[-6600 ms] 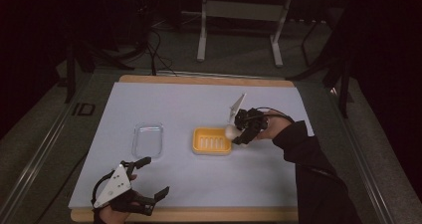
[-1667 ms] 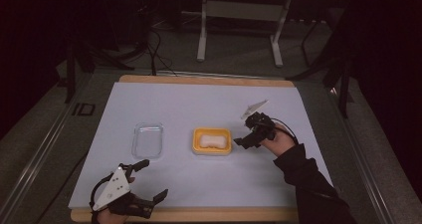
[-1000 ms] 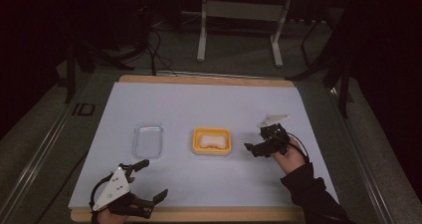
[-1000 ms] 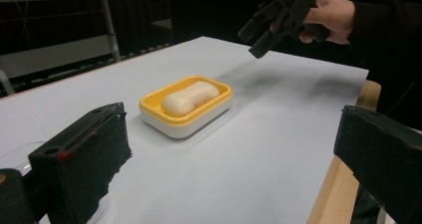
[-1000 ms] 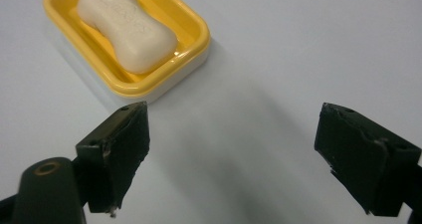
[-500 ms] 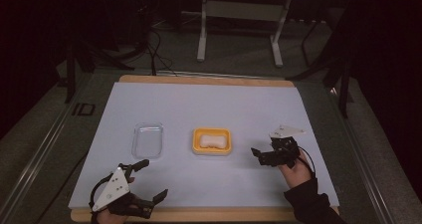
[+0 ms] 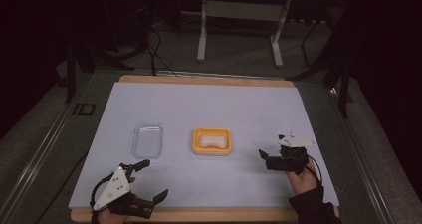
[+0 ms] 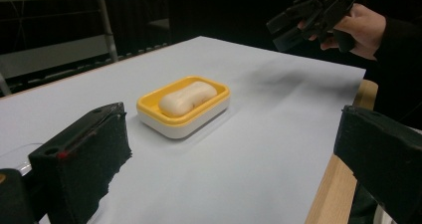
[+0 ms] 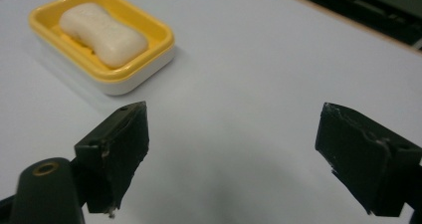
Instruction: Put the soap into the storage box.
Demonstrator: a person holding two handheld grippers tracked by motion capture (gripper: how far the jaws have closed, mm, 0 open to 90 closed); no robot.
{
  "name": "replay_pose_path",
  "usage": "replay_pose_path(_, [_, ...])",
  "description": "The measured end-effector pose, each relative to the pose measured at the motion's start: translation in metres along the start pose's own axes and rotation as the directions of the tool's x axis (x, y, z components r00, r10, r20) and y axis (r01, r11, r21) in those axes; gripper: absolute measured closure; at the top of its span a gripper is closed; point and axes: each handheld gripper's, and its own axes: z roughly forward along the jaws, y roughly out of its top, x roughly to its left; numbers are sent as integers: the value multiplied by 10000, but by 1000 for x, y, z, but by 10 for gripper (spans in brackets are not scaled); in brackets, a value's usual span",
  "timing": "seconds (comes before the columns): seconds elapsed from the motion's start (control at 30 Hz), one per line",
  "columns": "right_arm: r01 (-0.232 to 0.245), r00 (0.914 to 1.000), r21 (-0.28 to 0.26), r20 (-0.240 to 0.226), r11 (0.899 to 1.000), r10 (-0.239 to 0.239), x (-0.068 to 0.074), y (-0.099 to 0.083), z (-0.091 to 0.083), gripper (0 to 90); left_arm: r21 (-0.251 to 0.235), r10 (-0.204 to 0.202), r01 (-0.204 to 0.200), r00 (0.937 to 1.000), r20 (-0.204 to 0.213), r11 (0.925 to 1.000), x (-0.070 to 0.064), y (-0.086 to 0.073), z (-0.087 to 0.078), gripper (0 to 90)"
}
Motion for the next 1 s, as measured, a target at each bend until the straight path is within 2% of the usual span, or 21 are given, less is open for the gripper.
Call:
replay_pose_path(0.23, [78,10000,63,37,9999,-78,0,-1,2,136,0,-61,61,10000,23,10000,0,0,0,11])
replay_pose_path(0.5, [-187,9996,-33,-194,9998,186,-1,-4,4,136,47,-40,40,9999,93,10000,-1,1,1,11])
replay_pose_path(1.0, [-57,9994,0,-337,10000,57,-1,-5,8,137,168,-16,14,9999,128,9999,-2,0,3,12])
